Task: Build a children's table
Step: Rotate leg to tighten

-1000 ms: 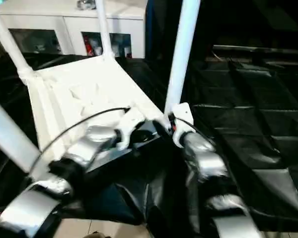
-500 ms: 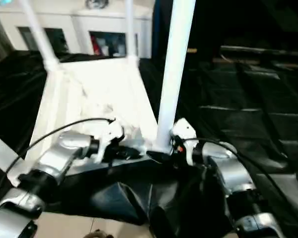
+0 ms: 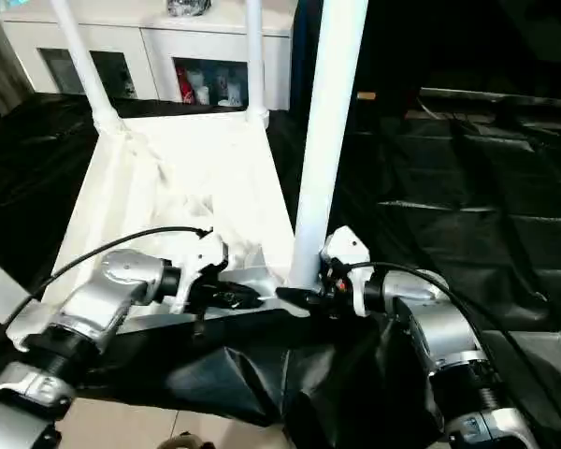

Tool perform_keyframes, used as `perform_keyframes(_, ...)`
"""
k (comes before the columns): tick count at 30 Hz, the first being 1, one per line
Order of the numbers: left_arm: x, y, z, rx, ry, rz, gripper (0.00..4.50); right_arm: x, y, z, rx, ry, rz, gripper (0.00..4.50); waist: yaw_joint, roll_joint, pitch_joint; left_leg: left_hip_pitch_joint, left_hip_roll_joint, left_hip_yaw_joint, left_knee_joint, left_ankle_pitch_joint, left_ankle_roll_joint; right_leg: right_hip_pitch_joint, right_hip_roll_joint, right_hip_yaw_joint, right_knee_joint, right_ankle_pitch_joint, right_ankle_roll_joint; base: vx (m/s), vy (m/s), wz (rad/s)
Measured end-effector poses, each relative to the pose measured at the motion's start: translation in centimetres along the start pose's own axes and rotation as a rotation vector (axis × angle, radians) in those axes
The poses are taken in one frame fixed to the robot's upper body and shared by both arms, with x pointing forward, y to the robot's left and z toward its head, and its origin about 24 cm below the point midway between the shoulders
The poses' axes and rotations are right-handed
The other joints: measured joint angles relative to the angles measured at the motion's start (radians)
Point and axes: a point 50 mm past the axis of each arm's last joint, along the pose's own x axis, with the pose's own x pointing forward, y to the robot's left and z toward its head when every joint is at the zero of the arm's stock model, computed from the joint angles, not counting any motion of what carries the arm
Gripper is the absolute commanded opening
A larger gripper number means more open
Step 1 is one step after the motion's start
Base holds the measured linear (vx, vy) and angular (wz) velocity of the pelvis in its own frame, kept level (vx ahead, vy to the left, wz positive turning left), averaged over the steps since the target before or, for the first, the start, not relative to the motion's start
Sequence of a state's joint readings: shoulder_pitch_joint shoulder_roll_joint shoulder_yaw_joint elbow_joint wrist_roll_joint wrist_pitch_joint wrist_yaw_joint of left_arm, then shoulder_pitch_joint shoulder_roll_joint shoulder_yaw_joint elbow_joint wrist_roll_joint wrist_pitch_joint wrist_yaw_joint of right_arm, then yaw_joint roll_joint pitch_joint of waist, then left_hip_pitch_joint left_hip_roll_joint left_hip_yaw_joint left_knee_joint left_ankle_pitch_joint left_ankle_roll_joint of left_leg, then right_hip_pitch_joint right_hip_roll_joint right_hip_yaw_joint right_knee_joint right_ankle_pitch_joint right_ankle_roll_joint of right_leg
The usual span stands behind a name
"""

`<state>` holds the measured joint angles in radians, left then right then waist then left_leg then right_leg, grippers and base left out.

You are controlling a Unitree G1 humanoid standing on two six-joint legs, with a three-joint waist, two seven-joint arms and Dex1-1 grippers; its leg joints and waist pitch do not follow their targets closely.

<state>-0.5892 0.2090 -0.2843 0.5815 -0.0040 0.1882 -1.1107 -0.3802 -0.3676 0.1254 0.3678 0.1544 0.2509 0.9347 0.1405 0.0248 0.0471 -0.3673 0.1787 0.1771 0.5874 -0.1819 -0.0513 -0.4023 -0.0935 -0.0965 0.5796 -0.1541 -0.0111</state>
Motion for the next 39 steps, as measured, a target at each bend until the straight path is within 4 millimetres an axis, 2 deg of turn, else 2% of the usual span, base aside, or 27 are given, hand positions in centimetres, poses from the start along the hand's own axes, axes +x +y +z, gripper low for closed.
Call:
perform_keyframes(5, 2.9, 1.4, 1.4, -0.062, -0.012, 0.212, 0.0, 2.3, -2.0, 0.6, 0.104, -0.043, -0.352, 2.72, -0.022, -0.001, 0.0, 0.0, 0.0, 0.0, 0.001, 0.0, -0.001, 0.0, 0.0, 0.0, 0.0, 0.0, 0.001, 0.0, 0.0, 0.0)
perform_keyframes(9, 4.2, 1.6, 2.2, -0.093, -0.017, 0.282, 0.0, 3.3, -2.5, 0.9, 0.159, -0.066, -0.499, 2.72, -0.028, 0.001, -0.001, 0.0, 0.0, -0.001, 0.001, 0.0, -0.001, 0.0, 0.0, 0.0, 0.0, 0.0, 0.001, 0.0, 0.0, 0.0)
perform_keyframes(11, 4.5, 1.6, 2.4, -0.095, -0.02, 0.291, 0.0, 3.4, -2.6, 1.0, 0.162, -0.071, -0.524, 2.72, -0.028, 0.001, -0.001, 0.0, -0.001, -0.001, 0.0, 0.0, 0.0, 0.0, 0.0, 0.0, -0.001, 0.002, -0.002, 0.0, 0.0, 0.0)
perform_keyframes(12, 4.5, 1.6, 2.4, -0.093, -0.021, 0.291, 0.0, 3.4, -2.6, 1.0, 0.162, -0.073, -0.524, 3.27, -0.028, 0.001, -0.001, 0.0, -0.001, -0.001, -0.001, 0.0, 0.0, 0.0, 0.0, 0.0, -0.001, 0.002, -0.002, 0.0, 0.0, 0.0)
perform_keyframes(13, 4.5, 1.6, 2.4, -0.092, -0.021, 0.291, 0.0, 3.4, -2.6, 1.0, 0.163, -0.074, -0.524, 3.41, -0.028, 0.001, -0.001, 0.0, -0.001, -0.001, -0.002, 0.0, 0.0, 0.0, 0.0, 0.0, -0.001, 0.002, -0.002, 0.0, 0.0, 0.0)
perform_keyframes(17, 4.5, 1.7, 2.2, -0.092, -0.022, 0.292, 0.0, 3.7, -2.3, 1.1, 0.165, -0.078, -0.512, 3.62, -0.028, 0.002, -0.002, 0.001, -0.001, -0.001, -0.001, 0.0, 0.0, 0.0, 0.0, 0.0, 0.0, 0.001, -0.002, 0.0, 0.0, 0.0)
perform_keyframes(18, 4.5, 1.7, 2.2, -0.089, -0.022, 0.289, 0.0, 3.7, -2.3, 1.0, 0.156, -0.076, -0.507, 3.88, -0.028, 0.002, -0.002, 0.001, -0.001, -0.001, -0.001, 0.0, 0.0, 0.001, 0.0, 0.0, -0.001, 0.0, 0.0, 0.0, 0.0, 0.0)
perform_keyframes(23, 3.8, 1.8, 2.0, -0.076, -0.019, 0.244, 0.0, 3.0, -2.1, 0.7, 0.101, -0.068, -0.418, 3.88, -0.028, 0.002, -0.001, 0.001, -0.001, -0.001, -0.001, 0.0, 0.0, 0.0, 0.0, 0.0, -0.001, 0.0, 0.001, 0.0, 0.0, 0.0)
perform_keyframes(30, 1.3, 1.1, 0.7, -0.015, -0.017, 0.093, 0.0, 0.3, -1.2, 0.3, -0.031, 0.003, -0.118, 3.88, -0.028, 0.002, -0.002, 0.0, 0.0, 0.0, -0.005, 0.0, 0.0, -0.001, 0.0, 0.0, -0.001, 0.0, -0.001, 0.0, 0.0, 0.0)
perform_keyframes(34, 0.3, 0.3, 0.2, 0.017, -0.006, -0.001, 0.0, -0.5, -0.4, 0.2, -0.055, 0.035, 0.034, 3.88, -0.019, 0.002, -0.001, 0.0, 0.0, 0.0, -0.003, 0.0, 0.0, -0.001, 0.0, -0.001, -0.001, 0.0, -0.001, 0.0, 0.0, 0.0)
perform_keyframes(39, -0.6, -0.3, -0.2, 0.035, 0.004, -0.06, 0.0, -1.3, -0.1, 0.3, -0.049, 0.063, 0.145, 3.88, -0.01, -0.001, 0.0, -0.001, 0.0, 0.0, -0.002, 0.0, 0.0, -0.001, 0.0, 0.0, -0.001, 0.001, -0.001, 0.0, 0.0, 0.0)
